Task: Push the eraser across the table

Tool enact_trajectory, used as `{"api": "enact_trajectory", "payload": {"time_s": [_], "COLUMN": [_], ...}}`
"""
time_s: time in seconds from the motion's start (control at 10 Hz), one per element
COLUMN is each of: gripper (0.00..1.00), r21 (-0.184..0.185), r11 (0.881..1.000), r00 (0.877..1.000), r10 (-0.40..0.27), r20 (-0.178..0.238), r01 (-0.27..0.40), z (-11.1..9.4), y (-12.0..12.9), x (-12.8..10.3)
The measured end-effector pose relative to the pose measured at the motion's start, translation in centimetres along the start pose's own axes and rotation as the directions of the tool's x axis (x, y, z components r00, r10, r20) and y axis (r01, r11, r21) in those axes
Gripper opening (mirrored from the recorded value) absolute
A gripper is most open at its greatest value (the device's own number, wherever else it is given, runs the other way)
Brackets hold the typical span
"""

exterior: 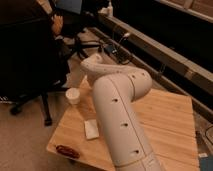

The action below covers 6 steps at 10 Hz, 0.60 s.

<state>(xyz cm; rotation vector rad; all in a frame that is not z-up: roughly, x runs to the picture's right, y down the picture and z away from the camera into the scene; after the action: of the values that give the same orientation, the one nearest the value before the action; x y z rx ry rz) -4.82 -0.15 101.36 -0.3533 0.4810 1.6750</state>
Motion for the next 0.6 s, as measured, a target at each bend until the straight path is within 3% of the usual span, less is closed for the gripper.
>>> {"api": "enact_trajectory", "payload": {"time_s": [0.6], "gripper": [0.29], "r21": [0.123], "r11": [0.992], "r00": [0.999], "r10": [0.034], "r20": [-0.031], "r01": [-0.030], "z": [1.1], "y": [-6.2], "x": [1.0]}}
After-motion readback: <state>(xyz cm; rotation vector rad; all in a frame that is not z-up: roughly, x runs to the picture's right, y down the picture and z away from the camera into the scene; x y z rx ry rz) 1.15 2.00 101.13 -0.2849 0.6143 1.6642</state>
